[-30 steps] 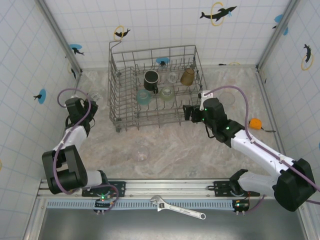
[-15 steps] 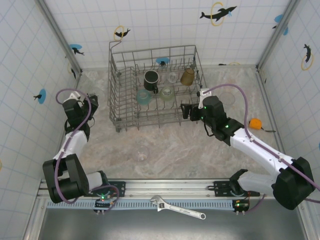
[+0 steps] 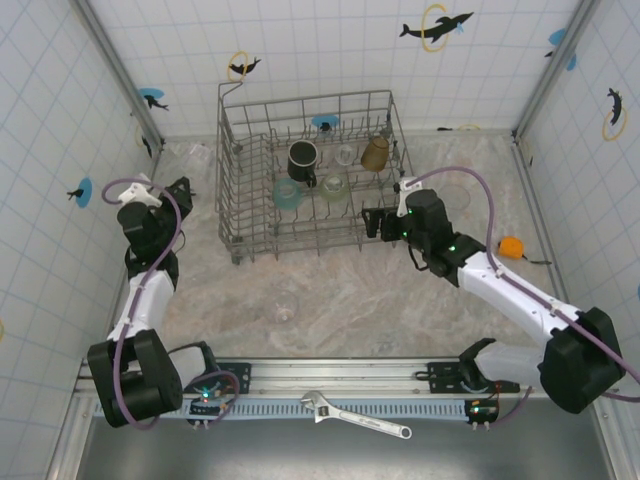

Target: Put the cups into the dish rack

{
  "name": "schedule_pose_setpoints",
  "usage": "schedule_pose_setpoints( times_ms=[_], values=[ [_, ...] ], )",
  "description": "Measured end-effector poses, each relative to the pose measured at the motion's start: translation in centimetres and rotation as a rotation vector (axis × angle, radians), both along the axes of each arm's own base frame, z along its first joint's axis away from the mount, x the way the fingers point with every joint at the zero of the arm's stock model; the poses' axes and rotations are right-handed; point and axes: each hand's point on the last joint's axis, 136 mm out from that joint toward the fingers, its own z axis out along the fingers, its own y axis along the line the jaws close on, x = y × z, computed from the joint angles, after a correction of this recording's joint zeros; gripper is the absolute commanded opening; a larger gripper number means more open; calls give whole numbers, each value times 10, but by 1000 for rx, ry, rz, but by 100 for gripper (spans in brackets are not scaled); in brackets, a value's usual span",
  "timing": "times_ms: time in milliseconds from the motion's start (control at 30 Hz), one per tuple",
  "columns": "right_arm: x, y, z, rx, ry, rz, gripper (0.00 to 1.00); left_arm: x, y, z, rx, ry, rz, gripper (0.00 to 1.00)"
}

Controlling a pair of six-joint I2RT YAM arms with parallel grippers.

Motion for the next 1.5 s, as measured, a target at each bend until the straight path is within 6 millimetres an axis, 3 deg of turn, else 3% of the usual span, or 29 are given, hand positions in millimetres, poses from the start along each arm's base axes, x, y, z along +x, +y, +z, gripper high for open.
schedule_pose_setpoints(
  times_ms=[100, 333, 633, 933, 1500],
  values=[
    [1, 5, -2, 9, 18, 15, 100, -1, -6, 1, -2, -4, -34, 0],
    [11, 23, 18, 68, 12, 54, 100, -6, -25, 8, 3, -30, -124, 0],
    [21, 36, 13, 138, 66, 74, 100, -10, -64, 15, 47, -60, -240, 0],
    [32, 61, 51, 333, 36, 126, 100, 0, -107, 42, 82, -117, -351, 0],
    [54, 100, 81, 708, 98, 169, 100, 24, -156, 34, 74, -89, -446, 0]
  ],
)
